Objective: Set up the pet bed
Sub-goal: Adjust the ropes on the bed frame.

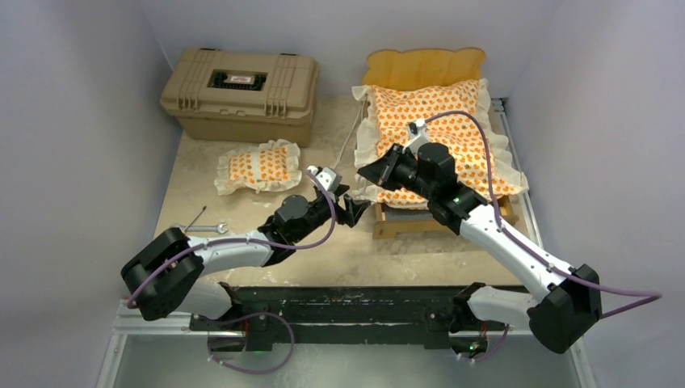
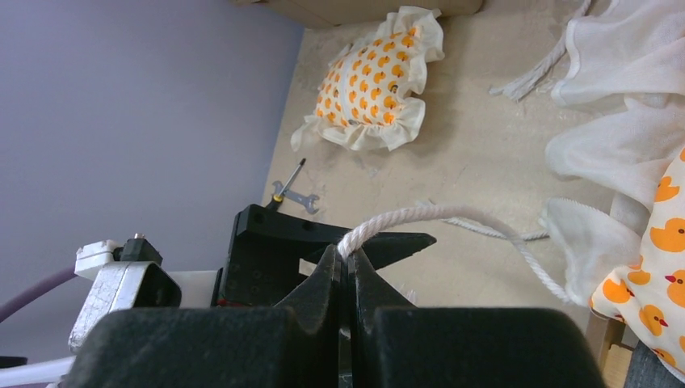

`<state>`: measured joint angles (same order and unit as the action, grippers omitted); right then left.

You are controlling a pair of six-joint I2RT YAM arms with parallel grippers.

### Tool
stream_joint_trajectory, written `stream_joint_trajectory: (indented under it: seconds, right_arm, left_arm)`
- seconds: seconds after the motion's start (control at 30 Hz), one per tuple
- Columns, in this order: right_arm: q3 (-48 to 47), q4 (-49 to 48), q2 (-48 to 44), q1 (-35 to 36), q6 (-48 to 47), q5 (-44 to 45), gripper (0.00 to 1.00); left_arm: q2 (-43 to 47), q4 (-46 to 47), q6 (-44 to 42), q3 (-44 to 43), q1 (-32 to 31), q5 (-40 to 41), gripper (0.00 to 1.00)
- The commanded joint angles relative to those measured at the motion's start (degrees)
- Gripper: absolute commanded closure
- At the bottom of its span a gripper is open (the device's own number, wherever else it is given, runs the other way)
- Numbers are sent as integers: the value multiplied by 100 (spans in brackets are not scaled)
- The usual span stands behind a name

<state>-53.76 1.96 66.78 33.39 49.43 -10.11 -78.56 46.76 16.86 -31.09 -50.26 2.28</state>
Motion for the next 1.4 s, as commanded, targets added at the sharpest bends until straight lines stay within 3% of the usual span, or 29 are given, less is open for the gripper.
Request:
stream_joint_trajectory:
  seconds: [0.0,0.27,0.43,0.53,0.67,0.7,0.87,0.93,1.1,1.2,1.37]
  right_arm:
    - [68,-304,-128,22,132,-113,100]
    - [129,-343,-144,24,161,-122,100]
    - [170,-362,-139,21,181,-179,100]
    - [200,-360,-139,22,166,-198,100]
    - [237,-330,-139,19,64,-206,100]
    - [234,-323,-158,23,14,-211,100]
    - [219,-205,-355,23,-173,-172,99]
    - [213,-204,-400,19,-221,-110,92]
    - [258,-335,-231,27,-86,-247,47]
    - [271,-365,-142,23,143,-307,34]
    - [154,-369,-263,-105,-784,-322,29]
  left_arm:
    - [-6,586,-193,-244,-94,212,28]
    - [91,756,-417,-168,-256,157,27]
    - [1,705,-487,-322,-256,261,35]
    - [-2,586,-482,-430,-256,220,50]
    - [192,95,-449,-514,-256,177,94]
    - [284,-149,-441,-539,-258,217,100]
    - [807,-1930,-438,-843,-257,342,100]
    - [911,-2601,-460,-1042,-256,196,100]
    - [948,-3939,-647,-1660,-256,-275,100]
    - [899,-4854,-953,-2238,-256,-448,100]
    - [702,-6575,-1617,-3318,-249,-248,100]
